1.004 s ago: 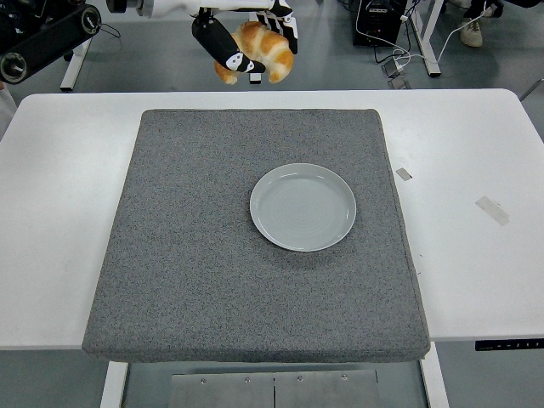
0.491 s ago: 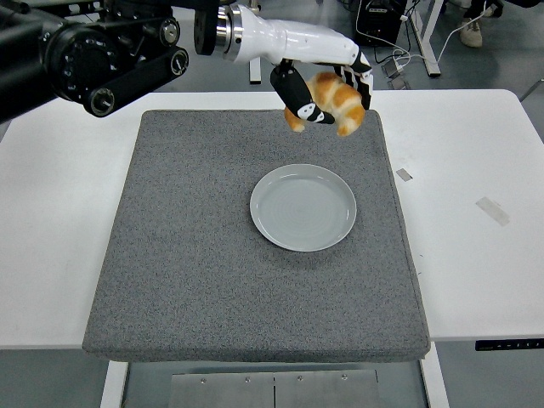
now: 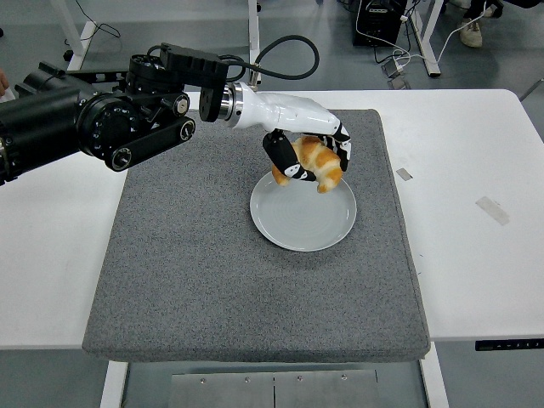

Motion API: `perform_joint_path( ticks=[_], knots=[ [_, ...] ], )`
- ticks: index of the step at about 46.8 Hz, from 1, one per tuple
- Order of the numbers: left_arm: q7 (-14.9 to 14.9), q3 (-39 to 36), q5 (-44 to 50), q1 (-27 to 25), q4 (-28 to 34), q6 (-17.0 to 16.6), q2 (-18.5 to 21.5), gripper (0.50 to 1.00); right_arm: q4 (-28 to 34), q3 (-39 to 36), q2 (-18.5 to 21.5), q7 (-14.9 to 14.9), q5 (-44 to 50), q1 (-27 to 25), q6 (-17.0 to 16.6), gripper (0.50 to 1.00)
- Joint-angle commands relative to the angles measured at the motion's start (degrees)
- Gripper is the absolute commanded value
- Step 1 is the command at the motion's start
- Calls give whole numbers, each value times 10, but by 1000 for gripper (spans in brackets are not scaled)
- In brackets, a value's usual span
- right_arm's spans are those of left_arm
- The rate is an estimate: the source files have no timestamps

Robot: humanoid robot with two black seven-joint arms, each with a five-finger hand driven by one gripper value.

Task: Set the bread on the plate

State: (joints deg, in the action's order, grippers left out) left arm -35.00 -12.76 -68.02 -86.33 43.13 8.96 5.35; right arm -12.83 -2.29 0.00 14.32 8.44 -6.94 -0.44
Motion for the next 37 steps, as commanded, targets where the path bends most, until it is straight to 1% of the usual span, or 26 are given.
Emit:
perform_joint_path(
  ticks=[1, 11, 17, 30, 37],
  knots=[
    [0, -1, 0, 12, -3, -3, 0, 613, 0, 0, 0, 0, 0, 0, 0, 1000],
    [0, -13, -10, 44, -23, -17, -1, 614, 0, 0, 0, 0, 0, 0, 0, 1000],
    [0, -21, -11, 61, -28, -34, -2, 614, 0, 0, 0, 0, 0, 0, 0, 1000],
    [0, -25, -13, 96, -54, -50, -30, 616, 0, 0, 0, 0, 0, 0, 0, 1000],
    [0, -25, -13, 104, -66, -56, -44, 616, 0, 0, 0, 0, 0, 0, 0, 1000]
  ],
)
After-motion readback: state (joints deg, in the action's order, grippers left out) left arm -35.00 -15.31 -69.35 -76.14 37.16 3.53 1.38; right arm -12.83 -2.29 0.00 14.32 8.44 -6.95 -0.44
